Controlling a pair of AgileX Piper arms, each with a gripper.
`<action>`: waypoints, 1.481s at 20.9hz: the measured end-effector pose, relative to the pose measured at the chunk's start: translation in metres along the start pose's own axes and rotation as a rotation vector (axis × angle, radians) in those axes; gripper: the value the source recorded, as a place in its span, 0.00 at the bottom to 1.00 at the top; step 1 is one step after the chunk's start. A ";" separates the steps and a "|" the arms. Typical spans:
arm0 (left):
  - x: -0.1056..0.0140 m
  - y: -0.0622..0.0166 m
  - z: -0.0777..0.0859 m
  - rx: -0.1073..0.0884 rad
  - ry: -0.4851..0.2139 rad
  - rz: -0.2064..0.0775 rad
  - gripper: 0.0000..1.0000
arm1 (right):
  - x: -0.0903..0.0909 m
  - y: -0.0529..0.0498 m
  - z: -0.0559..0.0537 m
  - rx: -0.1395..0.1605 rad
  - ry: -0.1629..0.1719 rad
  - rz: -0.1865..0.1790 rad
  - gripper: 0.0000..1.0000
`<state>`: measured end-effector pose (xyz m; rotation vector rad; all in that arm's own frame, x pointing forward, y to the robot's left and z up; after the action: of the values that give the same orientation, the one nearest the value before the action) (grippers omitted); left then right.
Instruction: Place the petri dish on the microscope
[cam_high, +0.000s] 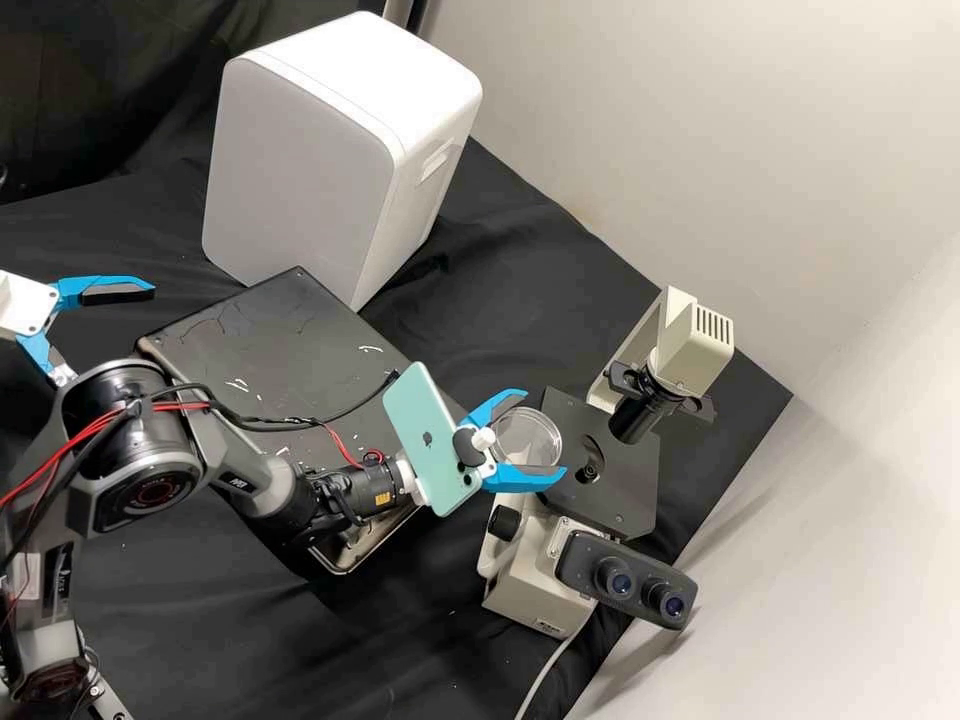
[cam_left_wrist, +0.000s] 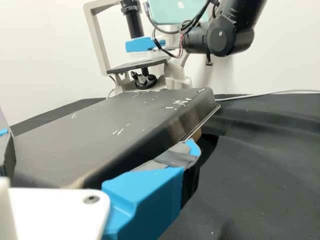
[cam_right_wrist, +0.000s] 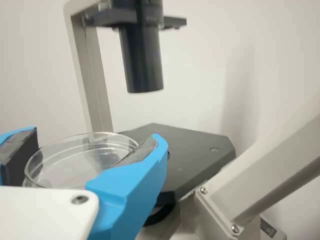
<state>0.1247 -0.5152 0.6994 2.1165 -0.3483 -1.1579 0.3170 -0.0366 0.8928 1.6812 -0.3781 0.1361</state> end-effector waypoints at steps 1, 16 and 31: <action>0.000 0.0000 0.000 0.000 0.000 0.000 1.00 | 0.003 -0.002 0.002 -0.010 -0.011 -0.006 0.00; 0.003 -0.0056 0.000 -0.024 0.023 -0.028 1.00 | 0.026 -0.026 0.021 -0.053 -0.056 -0.032 0.00; 0.005 -0.0115 0.000 -0.021 0.037 -0.059 1.00 | 0.040 -0.031 0.036 -0.093 -0.051 0.010 0.00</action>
<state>0.1265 -0.5093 0.6886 2.1399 -0.2575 -1.1496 0.3601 -0.0752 0.8702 1.5940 -0.4254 0.0817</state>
